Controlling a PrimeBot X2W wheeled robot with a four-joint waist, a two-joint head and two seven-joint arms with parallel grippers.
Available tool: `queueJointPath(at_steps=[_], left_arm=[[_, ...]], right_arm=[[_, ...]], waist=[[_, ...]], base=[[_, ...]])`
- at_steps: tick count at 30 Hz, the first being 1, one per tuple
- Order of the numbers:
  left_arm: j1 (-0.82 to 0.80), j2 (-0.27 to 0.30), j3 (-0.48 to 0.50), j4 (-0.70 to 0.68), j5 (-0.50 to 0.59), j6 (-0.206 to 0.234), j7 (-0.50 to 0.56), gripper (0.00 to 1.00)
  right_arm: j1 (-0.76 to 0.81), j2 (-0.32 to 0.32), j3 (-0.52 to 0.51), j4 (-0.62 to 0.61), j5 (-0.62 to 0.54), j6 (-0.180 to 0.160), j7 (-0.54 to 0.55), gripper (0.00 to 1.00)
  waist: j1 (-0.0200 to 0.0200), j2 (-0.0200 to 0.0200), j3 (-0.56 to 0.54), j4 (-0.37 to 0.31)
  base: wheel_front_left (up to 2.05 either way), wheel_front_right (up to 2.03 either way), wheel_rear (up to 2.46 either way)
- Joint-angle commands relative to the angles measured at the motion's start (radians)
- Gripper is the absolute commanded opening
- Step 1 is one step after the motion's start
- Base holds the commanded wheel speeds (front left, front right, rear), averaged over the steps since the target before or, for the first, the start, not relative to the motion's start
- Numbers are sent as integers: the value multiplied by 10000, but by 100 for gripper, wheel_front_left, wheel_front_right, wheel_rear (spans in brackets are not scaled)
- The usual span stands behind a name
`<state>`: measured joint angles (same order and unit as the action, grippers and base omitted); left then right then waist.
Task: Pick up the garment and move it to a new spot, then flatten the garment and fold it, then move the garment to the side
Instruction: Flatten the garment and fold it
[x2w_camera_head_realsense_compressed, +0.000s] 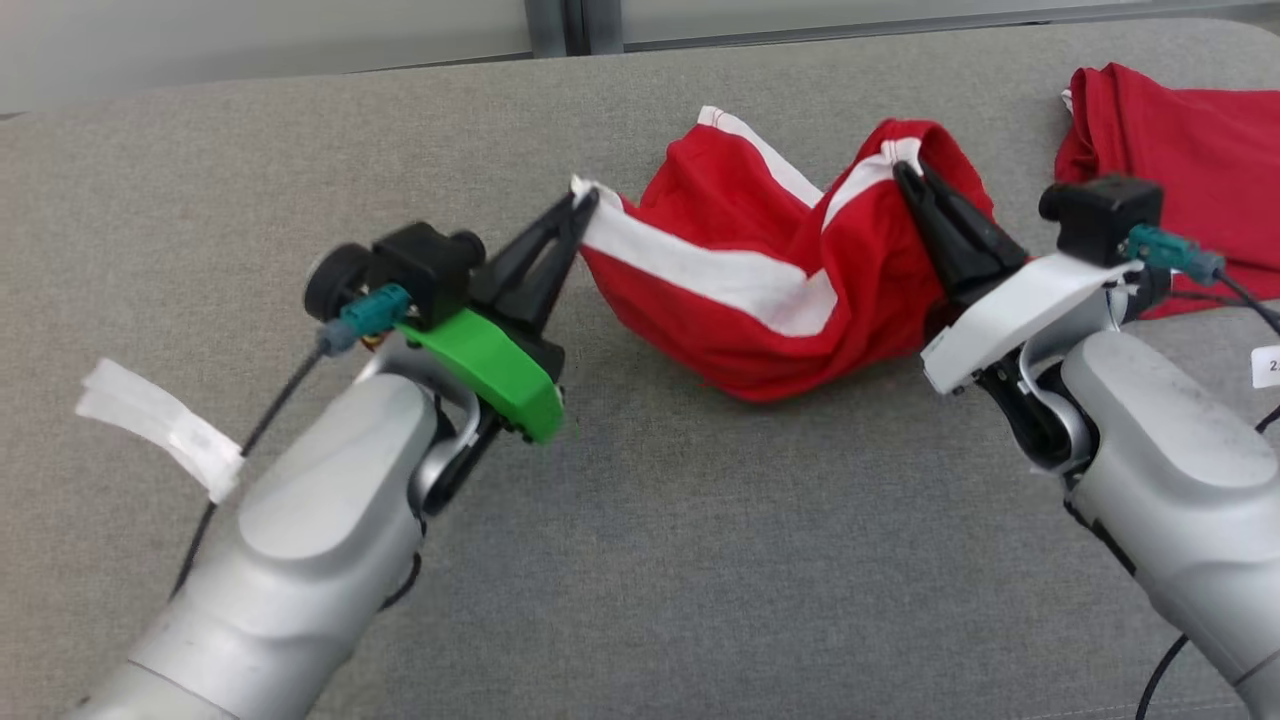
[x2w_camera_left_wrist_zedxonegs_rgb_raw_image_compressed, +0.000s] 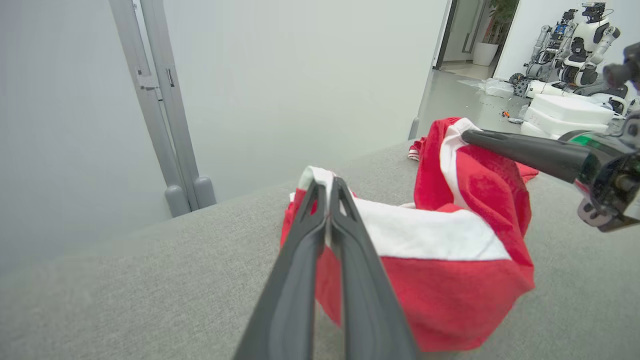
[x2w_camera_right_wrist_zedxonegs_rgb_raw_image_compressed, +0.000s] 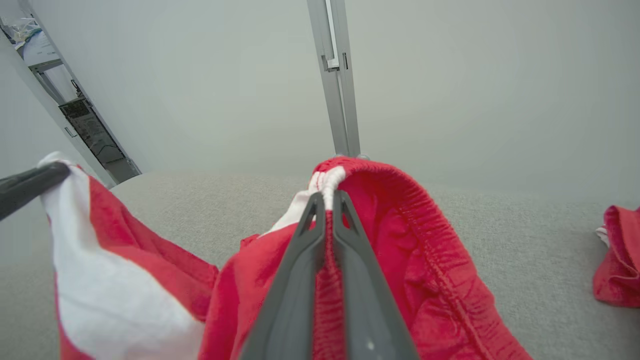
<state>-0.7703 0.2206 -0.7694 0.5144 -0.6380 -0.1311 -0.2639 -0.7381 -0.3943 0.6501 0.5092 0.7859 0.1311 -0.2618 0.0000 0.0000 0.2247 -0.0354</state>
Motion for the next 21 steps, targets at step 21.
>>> queueJointPath(at_steps=[21], left_arm=[[-8074, 734, 1189, 2986, -3113, 4, 88, 0]], right_arm=[[-7712, 848, -403, 3096, 2275, -9, 687, 0]], waist=[[0, 0, 1833, -133]], base=[[0, 0, 0]])
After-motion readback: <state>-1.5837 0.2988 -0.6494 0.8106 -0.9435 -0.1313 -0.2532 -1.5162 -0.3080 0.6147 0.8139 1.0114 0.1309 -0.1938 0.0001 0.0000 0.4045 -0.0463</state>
